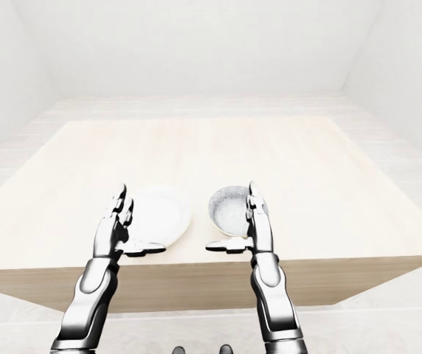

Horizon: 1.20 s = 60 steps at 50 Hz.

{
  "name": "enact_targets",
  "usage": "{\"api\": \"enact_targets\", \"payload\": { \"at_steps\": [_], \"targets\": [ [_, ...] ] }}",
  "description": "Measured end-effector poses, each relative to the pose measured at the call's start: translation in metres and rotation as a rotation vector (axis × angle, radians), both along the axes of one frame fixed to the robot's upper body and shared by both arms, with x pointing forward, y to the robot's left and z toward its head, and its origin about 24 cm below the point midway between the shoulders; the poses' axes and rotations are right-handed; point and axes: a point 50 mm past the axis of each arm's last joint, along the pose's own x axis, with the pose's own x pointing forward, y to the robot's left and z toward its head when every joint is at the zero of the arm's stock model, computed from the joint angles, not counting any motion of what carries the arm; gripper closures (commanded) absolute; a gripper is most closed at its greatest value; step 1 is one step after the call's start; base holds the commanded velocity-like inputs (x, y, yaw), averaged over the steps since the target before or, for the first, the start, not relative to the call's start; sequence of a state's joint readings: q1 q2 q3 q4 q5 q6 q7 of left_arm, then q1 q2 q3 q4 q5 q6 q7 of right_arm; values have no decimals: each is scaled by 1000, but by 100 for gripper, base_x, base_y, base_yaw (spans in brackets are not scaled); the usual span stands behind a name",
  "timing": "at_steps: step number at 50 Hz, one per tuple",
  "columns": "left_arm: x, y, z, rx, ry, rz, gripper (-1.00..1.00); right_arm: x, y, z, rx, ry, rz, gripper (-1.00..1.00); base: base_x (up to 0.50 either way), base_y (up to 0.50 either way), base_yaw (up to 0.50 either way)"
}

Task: Put the bowl on the plate.

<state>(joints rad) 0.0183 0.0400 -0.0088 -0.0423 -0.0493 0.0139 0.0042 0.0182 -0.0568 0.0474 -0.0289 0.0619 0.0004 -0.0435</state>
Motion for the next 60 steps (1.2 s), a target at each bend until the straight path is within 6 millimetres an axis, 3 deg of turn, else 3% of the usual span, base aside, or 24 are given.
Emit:
{"api": "enact_targets", "payload": {
  "at_steps": [16,30,40,60],
  "targets": [
    [4,10,19,18,-35,13,-100,8,-13,16,-15,-19,-12,-100,0,0,0],
    [7,25,60,27,-207,39,-100,10,-19,47,-49,-141,-38,-100,0,0,0],
    [12,34,66,25,-227,70,-100,11,-20,56,-67,-181,-49,-100,0,0,0],
    [13,43,70,23,-238,98,-100,5,-24,68,-94,-232,-62,-100,0,49,0]
  ]
}}
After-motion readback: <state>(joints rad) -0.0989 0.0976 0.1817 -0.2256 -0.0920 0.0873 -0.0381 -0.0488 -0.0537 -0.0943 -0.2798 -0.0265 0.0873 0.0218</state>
